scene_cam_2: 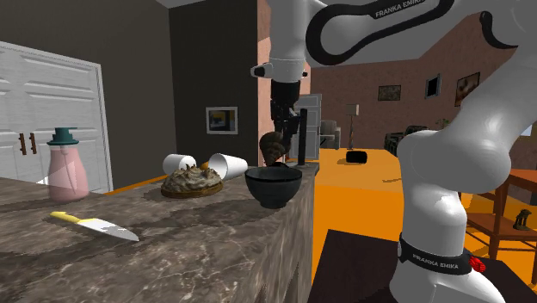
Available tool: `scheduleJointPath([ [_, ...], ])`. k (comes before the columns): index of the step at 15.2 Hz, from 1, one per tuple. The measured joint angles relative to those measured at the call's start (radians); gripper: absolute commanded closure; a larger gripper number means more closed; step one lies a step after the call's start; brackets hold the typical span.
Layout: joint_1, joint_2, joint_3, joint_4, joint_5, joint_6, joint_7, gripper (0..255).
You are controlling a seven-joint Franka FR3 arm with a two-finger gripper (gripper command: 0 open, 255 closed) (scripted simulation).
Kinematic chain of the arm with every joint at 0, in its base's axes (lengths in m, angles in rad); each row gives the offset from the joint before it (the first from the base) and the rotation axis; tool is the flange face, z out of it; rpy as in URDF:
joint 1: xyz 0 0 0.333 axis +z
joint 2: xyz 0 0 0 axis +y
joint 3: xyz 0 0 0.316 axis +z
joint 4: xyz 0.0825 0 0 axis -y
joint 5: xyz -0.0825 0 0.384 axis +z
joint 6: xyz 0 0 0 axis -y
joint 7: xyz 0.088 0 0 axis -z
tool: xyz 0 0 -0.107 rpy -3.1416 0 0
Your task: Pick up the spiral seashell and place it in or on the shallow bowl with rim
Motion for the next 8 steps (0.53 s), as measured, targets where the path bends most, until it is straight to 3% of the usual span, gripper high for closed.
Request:
scheduleJointPath([
  [8,-0.007,0.016,-0.008,-0.088,-0.023,0.099,0.038,255],
])
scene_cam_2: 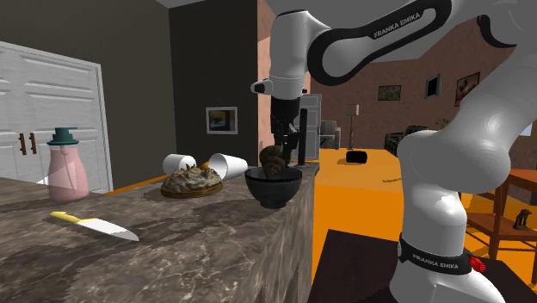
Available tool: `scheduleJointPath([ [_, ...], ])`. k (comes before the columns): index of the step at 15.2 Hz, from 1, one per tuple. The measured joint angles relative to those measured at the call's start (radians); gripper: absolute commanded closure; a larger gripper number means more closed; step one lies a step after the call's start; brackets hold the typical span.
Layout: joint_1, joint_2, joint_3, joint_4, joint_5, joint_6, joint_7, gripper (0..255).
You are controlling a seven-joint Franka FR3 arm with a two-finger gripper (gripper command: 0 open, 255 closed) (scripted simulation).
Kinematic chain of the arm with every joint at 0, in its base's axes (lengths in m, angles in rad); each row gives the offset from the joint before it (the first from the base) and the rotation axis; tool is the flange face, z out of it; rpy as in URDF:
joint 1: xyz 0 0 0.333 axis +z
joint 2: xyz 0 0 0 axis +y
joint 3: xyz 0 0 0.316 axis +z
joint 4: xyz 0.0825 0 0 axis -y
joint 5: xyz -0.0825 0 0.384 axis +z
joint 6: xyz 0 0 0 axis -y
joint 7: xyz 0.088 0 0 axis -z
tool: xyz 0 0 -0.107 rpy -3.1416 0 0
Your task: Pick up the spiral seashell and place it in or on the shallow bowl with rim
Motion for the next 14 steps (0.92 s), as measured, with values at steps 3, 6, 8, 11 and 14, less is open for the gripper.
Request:
scheduleJointPath([
  [3,0.0,0.002,0.0,-0.005,-0.002,0.006,0.002,255],
  [6,-0.001,0.002,0.0,-0.005,-0.002,0.007,0.003,255],
  [8,-0.001,0.002,0.0,-0.005,-0.002,0.008,0.003,0],
  [11,-0.001,0.002,0.0,-0.005,-0.002,0.008,0.003,0],
  [14,0.004,-0.003,0.007,0.007,0.006,-0.01,0.003,0],
])
